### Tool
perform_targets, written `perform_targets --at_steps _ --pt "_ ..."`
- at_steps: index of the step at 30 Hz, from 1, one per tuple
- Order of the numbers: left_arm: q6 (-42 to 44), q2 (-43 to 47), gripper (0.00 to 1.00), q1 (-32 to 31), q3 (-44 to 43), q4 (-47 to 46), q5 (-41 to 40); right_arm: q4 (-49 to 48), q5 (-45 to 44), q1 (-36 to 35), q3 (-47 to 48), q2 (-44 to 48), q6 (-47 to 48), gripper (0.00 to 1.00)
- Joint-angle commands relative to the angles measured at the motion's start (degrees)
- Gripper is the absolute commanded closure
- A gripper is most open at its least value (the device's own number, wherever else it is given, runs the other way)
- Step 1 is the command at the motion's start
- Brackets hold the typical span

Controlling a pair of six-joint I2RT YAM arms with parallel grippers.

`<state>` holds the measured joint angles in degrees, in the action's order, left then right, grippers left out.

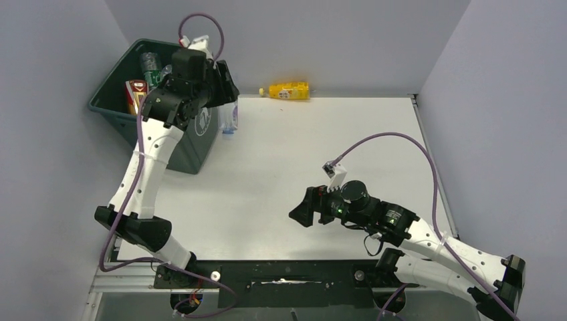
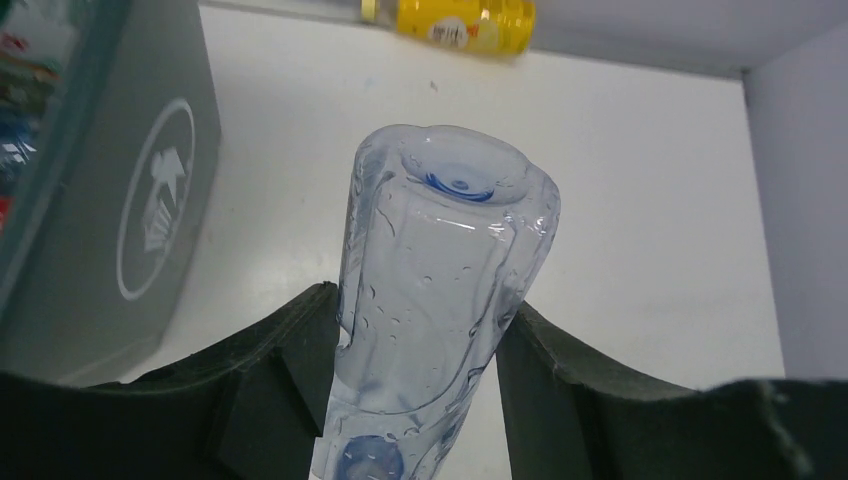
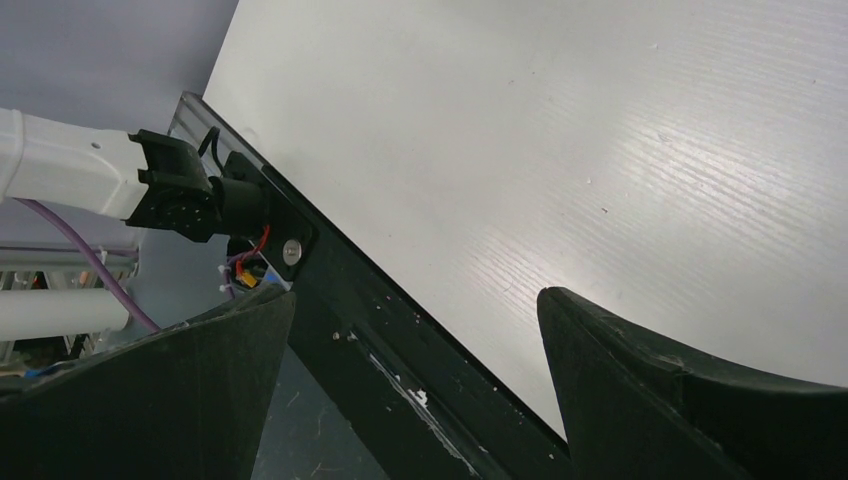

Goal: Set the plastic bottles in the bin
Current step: Pick up the plastic bottle at the center of the board, then place the plastic bottle in the trash bin.

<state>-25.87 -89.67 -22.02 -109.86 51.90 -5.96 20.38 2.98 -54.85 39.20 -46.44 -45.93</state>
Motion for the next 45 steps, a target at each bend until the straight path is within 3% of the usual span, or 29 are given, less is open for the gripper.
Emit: perform_targets --at_steps 1,5,8,20,26,33,35,38,45 --pt "2.5 -3.6 0.64 2.6 -13.7 -3.3 0.8 -1.3 -1.0 -0.3 3.1 -1.4 0.3 0.02" --pt "4.6 -7.9 0.64 5.2 -25.6 -4.4 0.7 -2.5 -0.7 -0.2 4.1 -4.2 0.6 0.02" --pt "4.5 -8.7 0.64 9.2 -28.5 -7.3 1.6 -3.4 -0.3 -0.1 4.5 -6.4 0.6 0.02" --pt "0.1 -4.2 0.64 27.0 -15.5 -28.0 5.3 -3.6 0.7 1.1 7.3 -11.7 2.0 0.02" --pt "2.0 -4.7 0.64 28.6 -11.2 -31.2 4.9 -4.0 3.3 4.2 8.8 -13.8 3.5 0.02" --pt "4.2 -2.2 0.61 28.6 2.6 -38.8 7.7 -5.7 8.5 9.6 10.0 -17.4 5.6 0.02" --pt "4.7 -2.8 0.55 28.6 4.2 -39.5 8.6 -5.9 9.5 10.9 11.0 -18.7 6.5 0.02" --pt "5.2 -4.6 0.31 28.5 2.9 -37.1 8.3 -7.6 12.4 13.7 12.4 -21.0 7.3 0.02" --pt "6.9 -4.0 0.19 27.3 -0.8 -34.6 8.0 -9.8 20.7 22.5 20.3 -30.0 11.3 0.02"
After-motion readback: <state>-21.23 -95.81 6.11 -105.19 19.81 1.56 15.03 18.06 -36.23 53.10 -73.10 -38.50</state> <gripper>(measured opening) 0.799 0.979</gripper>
